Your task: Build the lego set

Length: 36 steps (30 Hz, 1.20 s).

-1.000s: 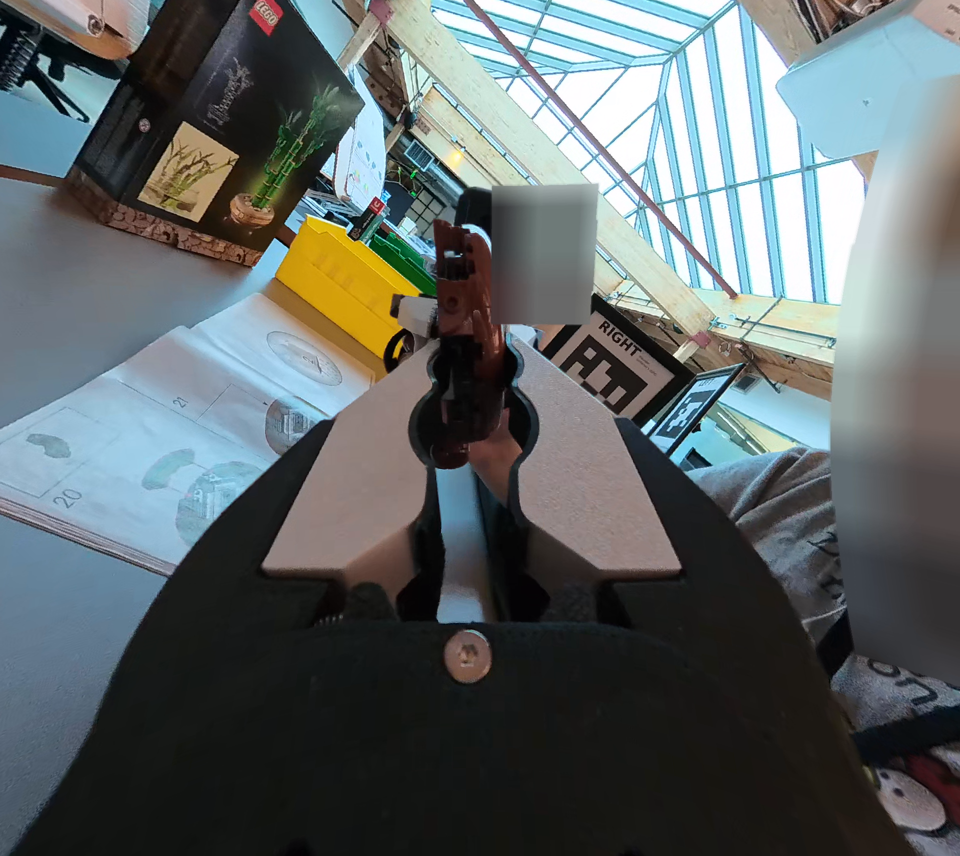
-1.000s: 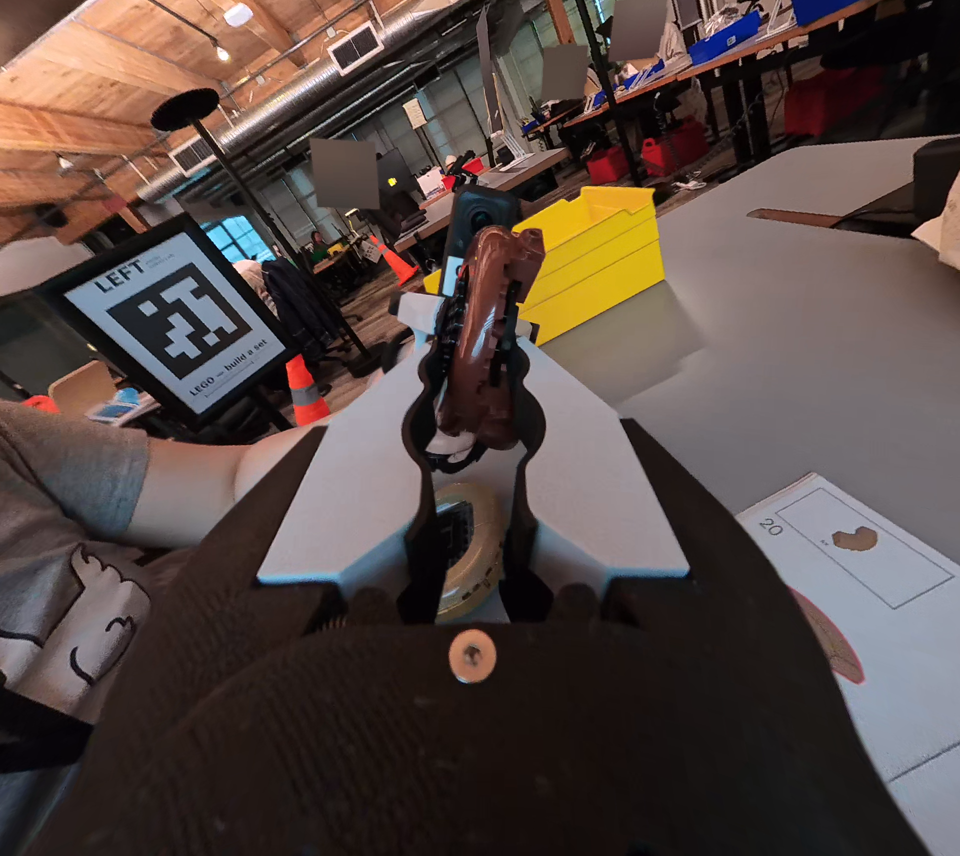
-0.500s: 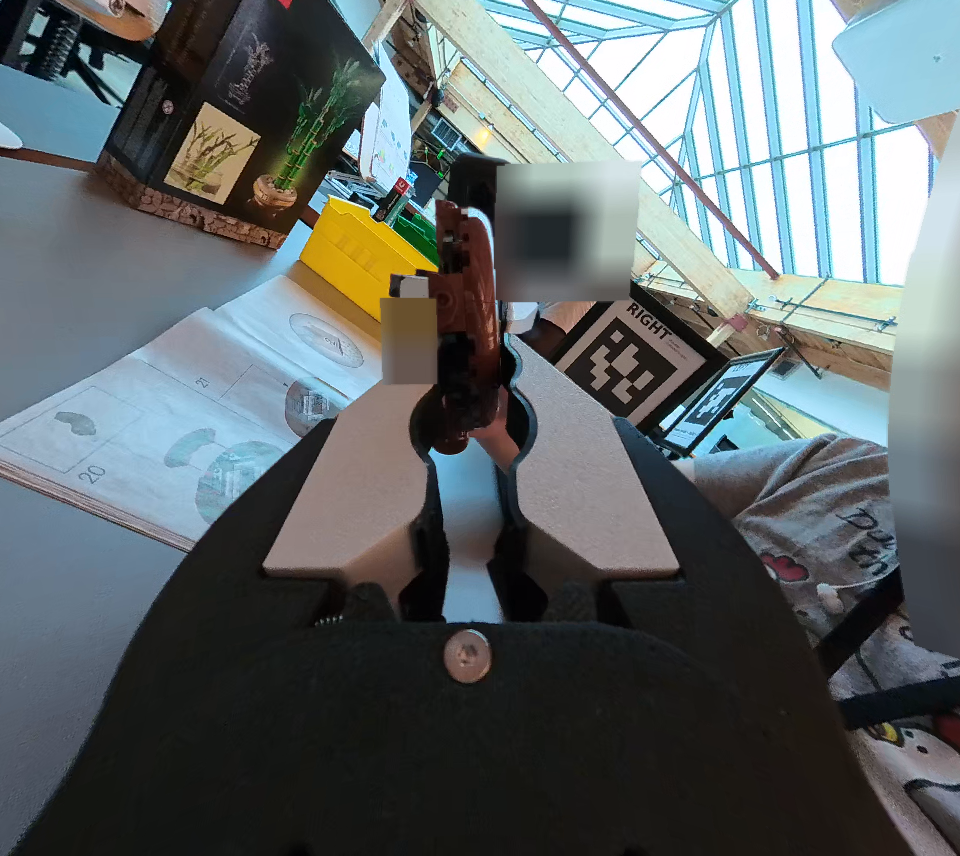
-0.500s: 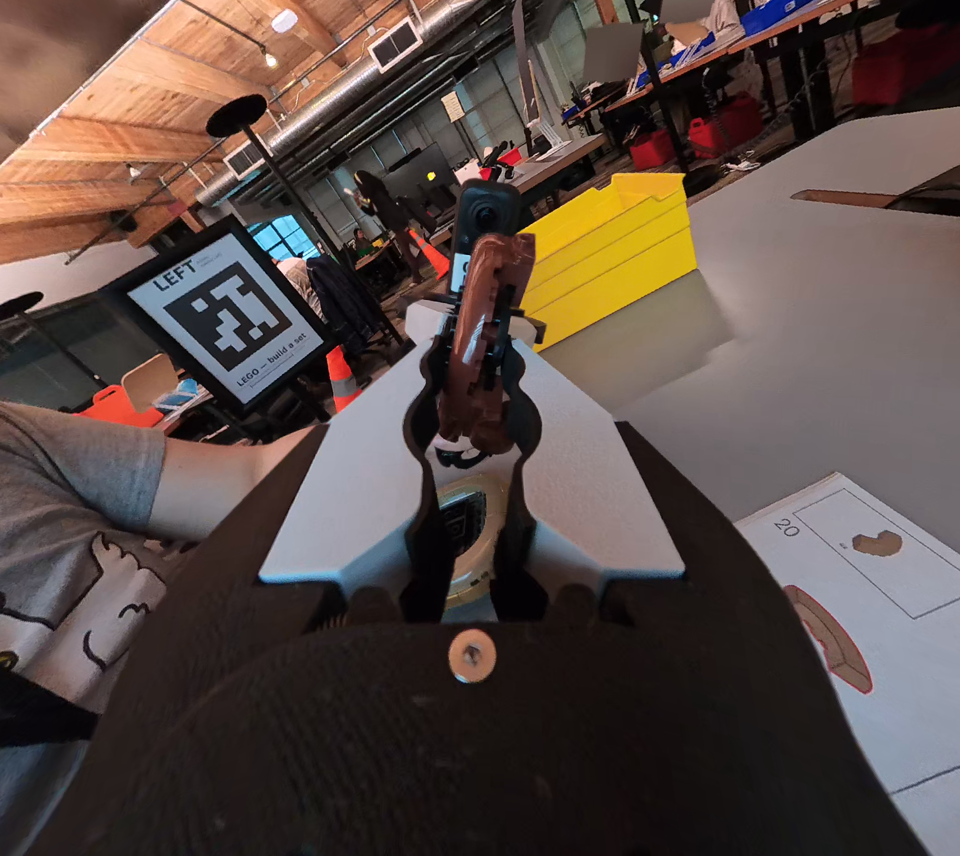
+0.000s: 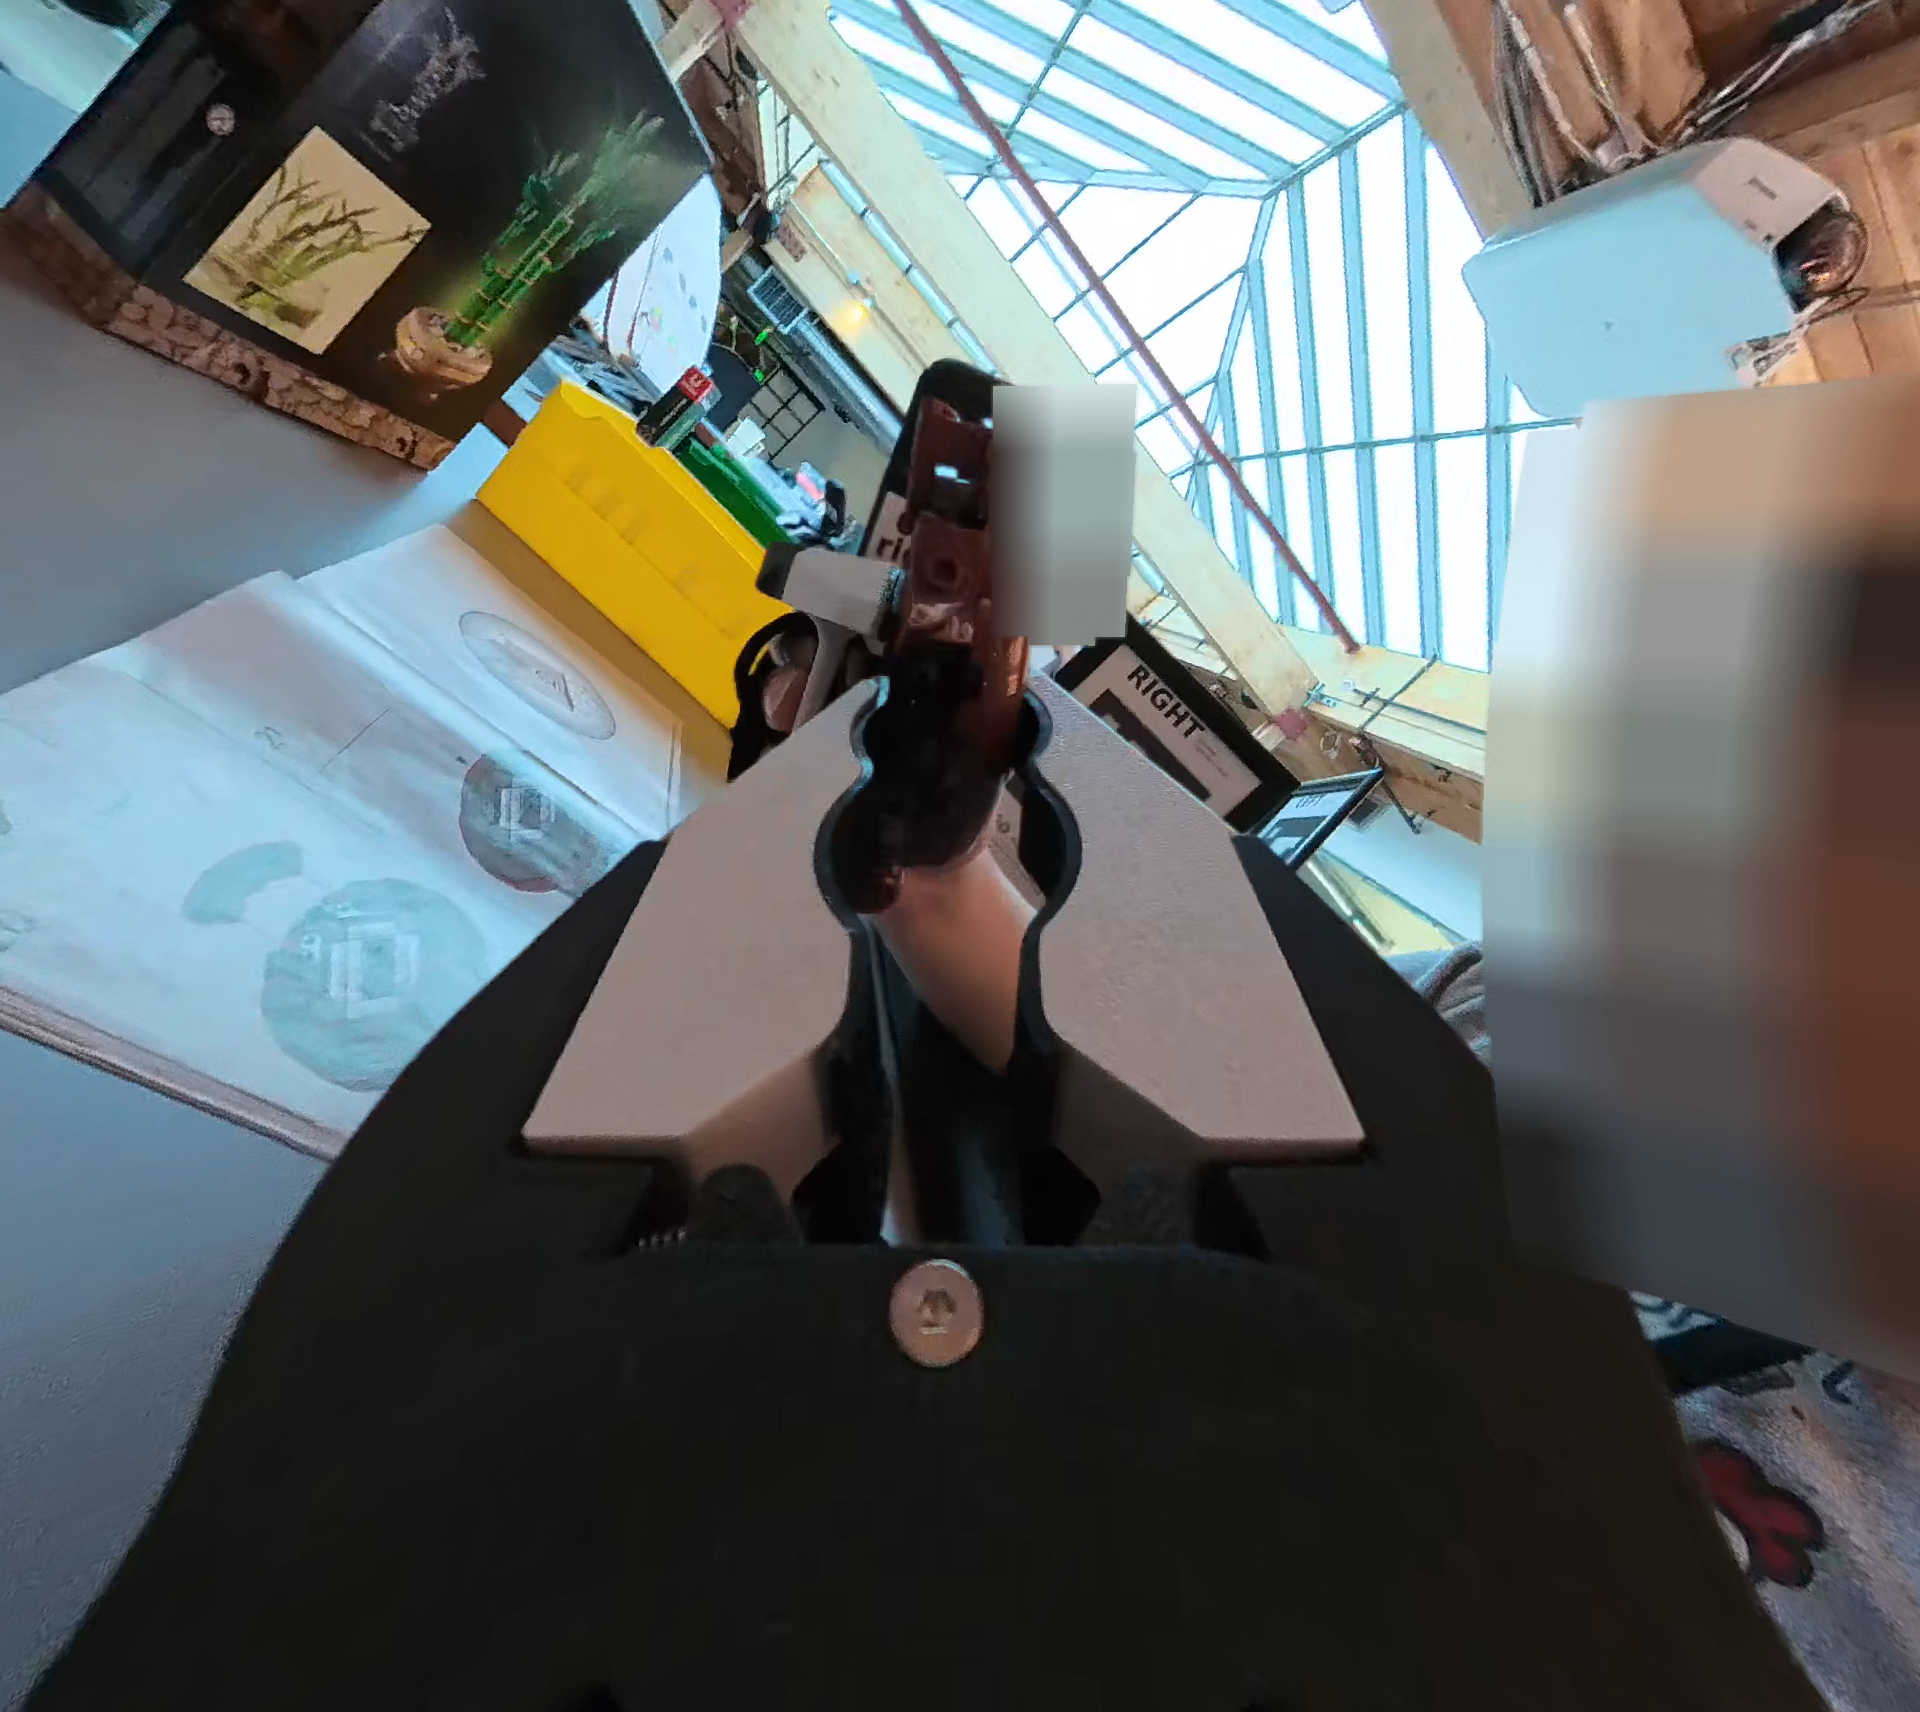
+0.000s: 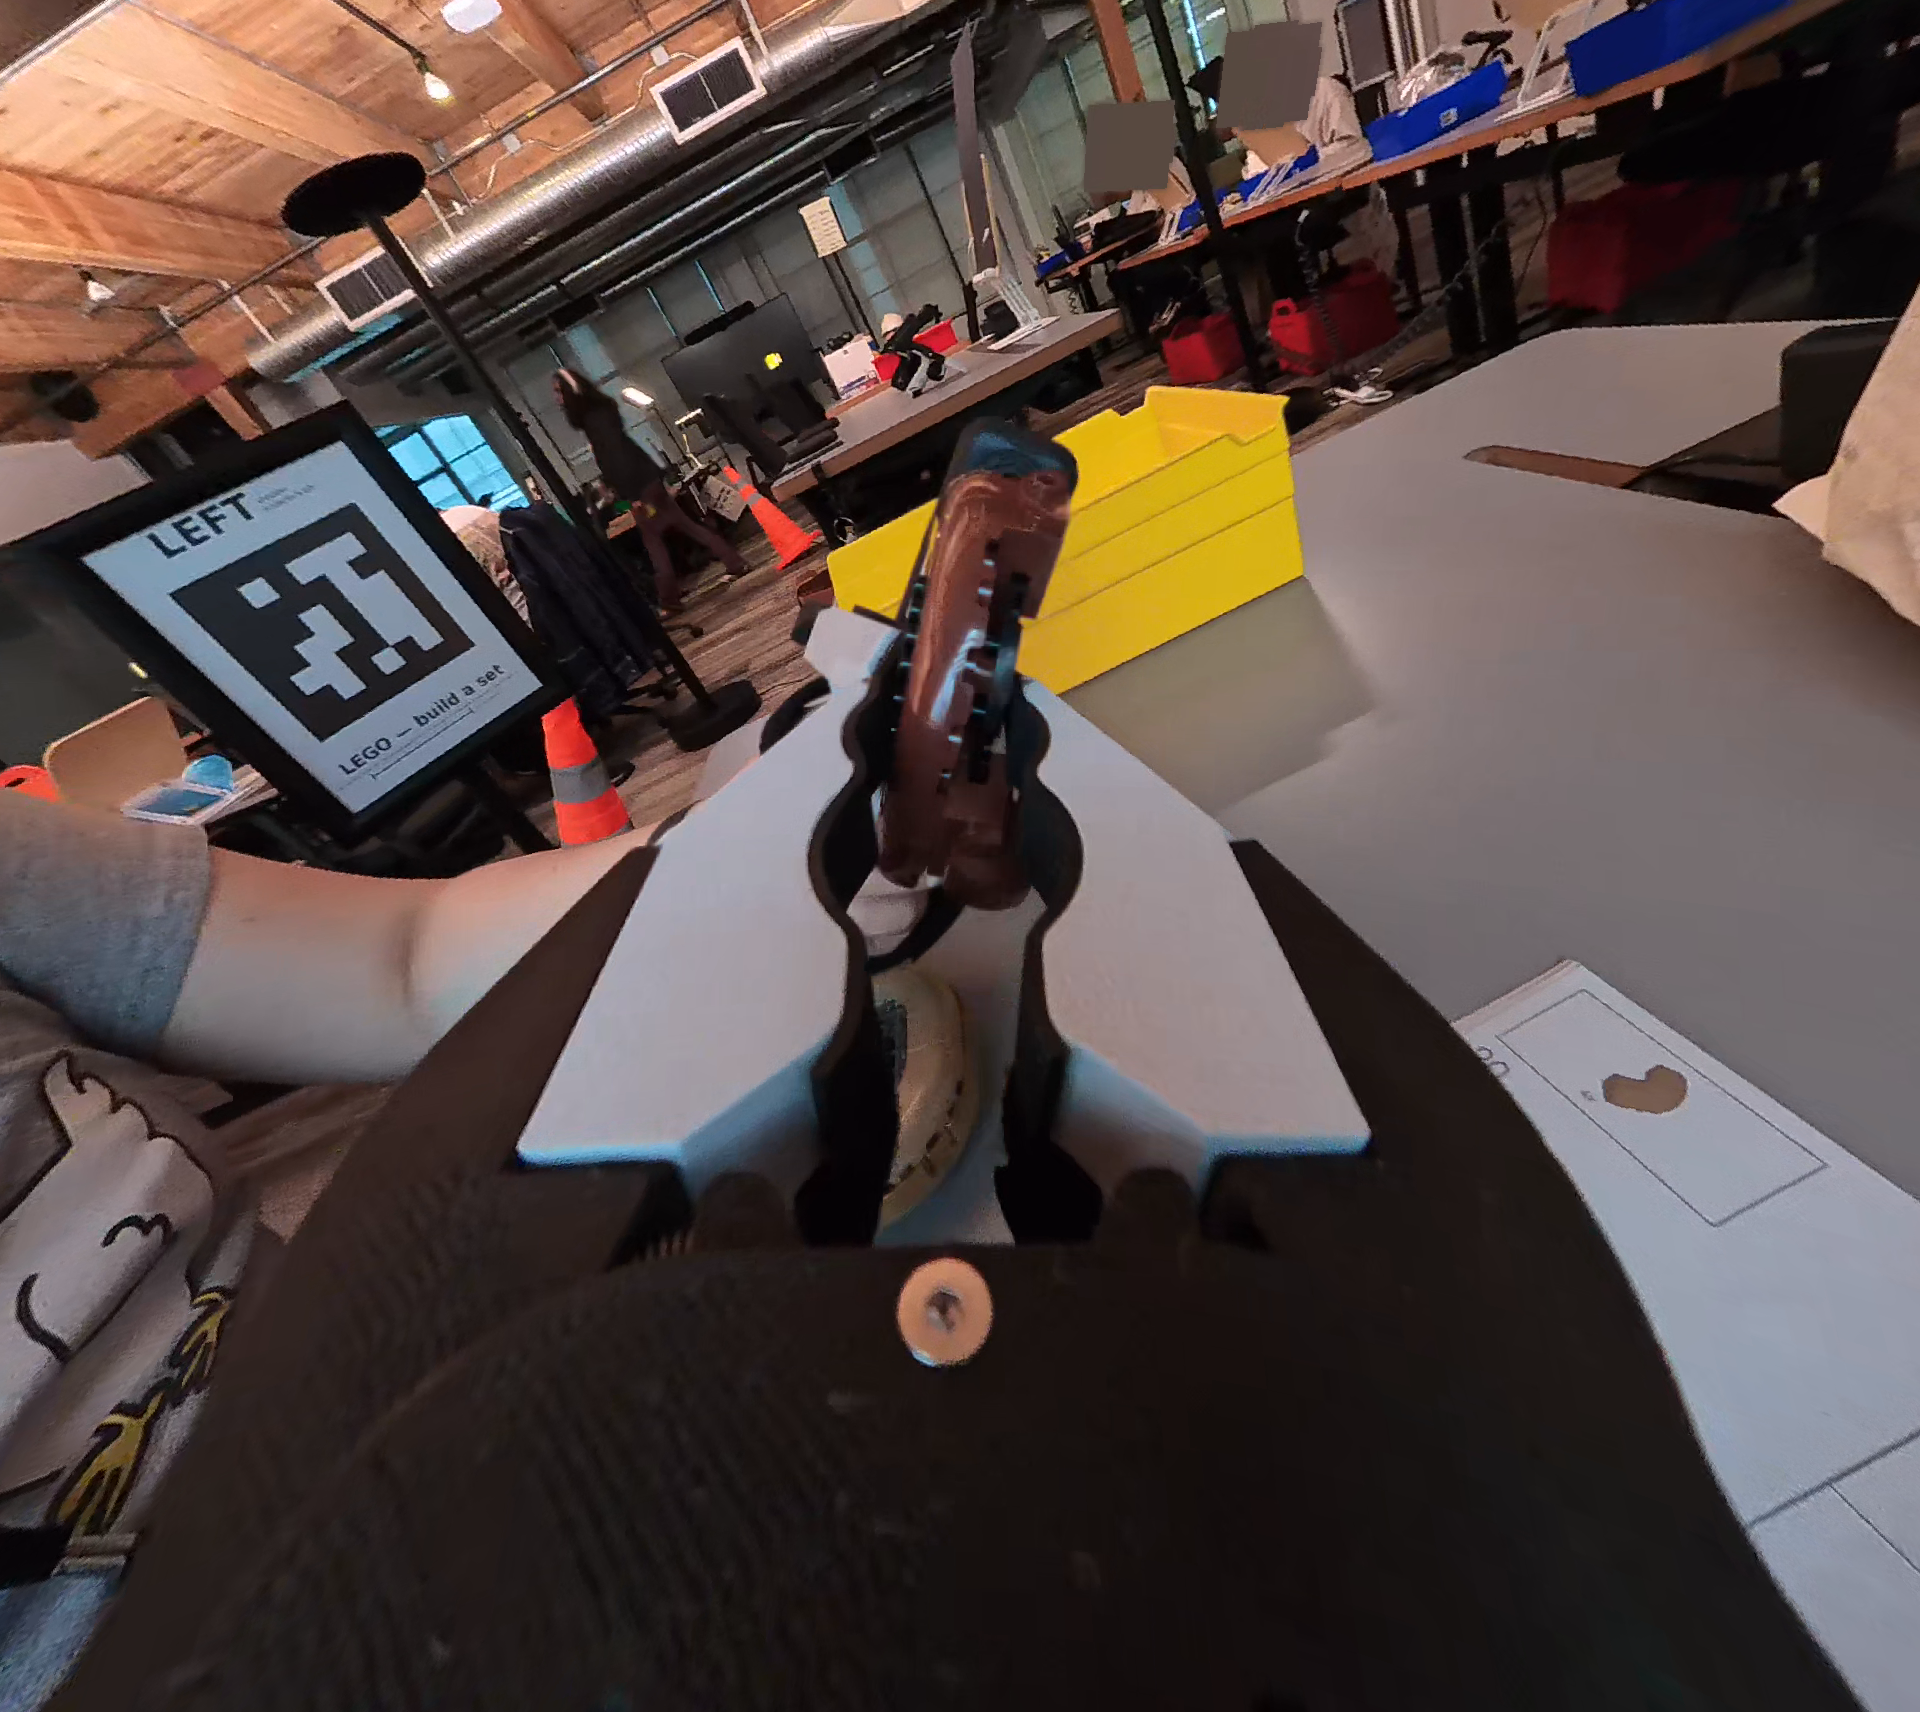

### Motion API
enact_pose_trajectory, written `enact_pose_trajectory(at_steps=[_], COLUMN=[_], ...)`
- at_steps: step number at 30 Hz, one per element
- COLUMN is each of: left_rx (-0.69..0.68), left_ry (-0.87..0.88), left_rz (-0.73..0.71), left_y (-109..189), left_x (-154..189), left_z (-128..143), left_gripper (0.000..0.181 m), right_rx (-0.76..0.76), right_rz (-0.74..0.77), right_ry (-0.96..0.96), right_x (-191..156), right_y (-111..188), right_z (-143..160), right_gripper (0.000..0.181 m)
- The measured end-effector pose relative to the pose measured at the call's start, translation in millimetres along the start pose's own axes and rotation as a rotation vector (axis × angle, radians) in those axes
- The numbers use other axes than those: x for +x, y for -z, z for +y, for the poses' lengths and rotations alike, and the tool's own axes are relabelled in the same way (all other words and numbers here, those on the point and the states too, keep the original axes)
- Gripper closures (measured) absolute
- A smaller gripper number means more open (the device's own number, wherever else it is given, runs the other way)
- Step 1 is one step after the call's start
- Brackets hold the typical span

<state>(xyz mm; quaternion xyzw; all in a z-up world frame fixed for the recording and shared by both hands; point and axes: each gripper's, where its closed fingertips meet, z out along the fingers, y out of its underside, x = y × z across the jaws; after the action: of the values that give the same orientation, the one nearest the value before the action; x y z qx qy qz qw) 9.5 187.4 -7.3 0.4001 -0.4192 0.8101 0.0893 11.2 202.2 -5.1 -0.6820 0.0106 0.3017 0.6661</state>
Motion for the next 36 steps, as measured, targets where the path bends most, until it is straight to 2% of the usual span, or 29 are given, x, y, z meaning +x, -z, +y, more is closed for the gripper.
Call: enact_pose_trajectory(at_steps=[1,4,7,9,11,13,15,18,19,20,21,24,25,26,29,33,36], left_rx=[-0.02,-0.032,-0.088,-0.18,-0.214,-0.184,-0.189,-0.264,-0.282,-0.303,-0.329,-0.386,-0.397,-0.404,-0.403,-0.328,-0.329], left_ry=[-0.014,-0.099,-0.192,-0.328,-0.429,-0.439,-0.459,-0.557,-0.582,-0.608,-0.634,-0.673,-0.679,-0.692,-0.72,-0.722,-0.708], left_rz=[-0.023,-0.029,-0.035,-0.079,-0.153,-0.146,-0.15,-0.212,-0.222,-0.229,-0.231,-0.248,-0.253,-0.272,-0.251,-0.201,-0.173], left_y=[1.0,7.8,15.8,18.7,20.4,19.6,18.3,16.5,15.0,13.9,12.5,8.8,8.1,8.2,6.9,1.5,-1.7], left_x=[-2.2,3.8,15.1,18.5,14.2,18.1,19.9,14.9,15.0,15.4,16.1,14.6,13.6,10.9,17.2,31.2,34.1], left_z=[0.9,-3.1,-4.4,3.2,5.3,2.1,2.8,13.0,15.6,18.7,22.8,32.0,34.1,34.8,36.4,31.3,34.5], left_gripper=[0.164,0.165,0.164,0.165,0.164,0.165,0.165,0.164,0.164,0.164,0.164,0.164,0.164,0.164,0.164,0.165,0.158], right_rx=[-0.007,-0.043,-0.1,-0.107,-0.094,-0.105,-0.102,-0.033,-0.031,-0.038,-0.05,-0.098,-0.109,-0.123,-0.161,-0.068,-0.036], right_rz=[0.006,0.033,0.1,0.148,0.136,0.088,0.091,0.011,-0.006,-0.051,-0.108,-0.117,-0.134,-0.169,-0.21,-0.268,-0.306], right_ry=[-0.002,0.135,0.484,0.68,0.759,0.686,0.549,0.322,0.251,0.208,0.18,0.149,0.154,0.172,0.228,0.198,0.223], right_x=[2.2,4.8,2.4,-5.9,-22.2,-32.0,-25.3,-22.4,-18.3,-18.8,-22.5,-17.3,-19.3,-24.9,-33.0,-43.2,-46.9], right_y=[0.3,11.2,33.4,40.5,36.7,26.7,18.9,15.6,15.3,15.3,15.4,13.7,13.6,14.7,16.7,17.6,21.8], right_z=[1.1,-0.6,-1.7,-6.1,-8.7,-3.5,-0.6,-2.8,-0.9,3.4,8.5,19.9,22.9,25.7,31.2,16.4,13.8], right_gripper=[0.161,0.126,0.106,0.1,0.1,0.104,0.108,0.128,0.132,0.144,0.145,0.14,0.143,0.16,0.164,0.165,0.165])
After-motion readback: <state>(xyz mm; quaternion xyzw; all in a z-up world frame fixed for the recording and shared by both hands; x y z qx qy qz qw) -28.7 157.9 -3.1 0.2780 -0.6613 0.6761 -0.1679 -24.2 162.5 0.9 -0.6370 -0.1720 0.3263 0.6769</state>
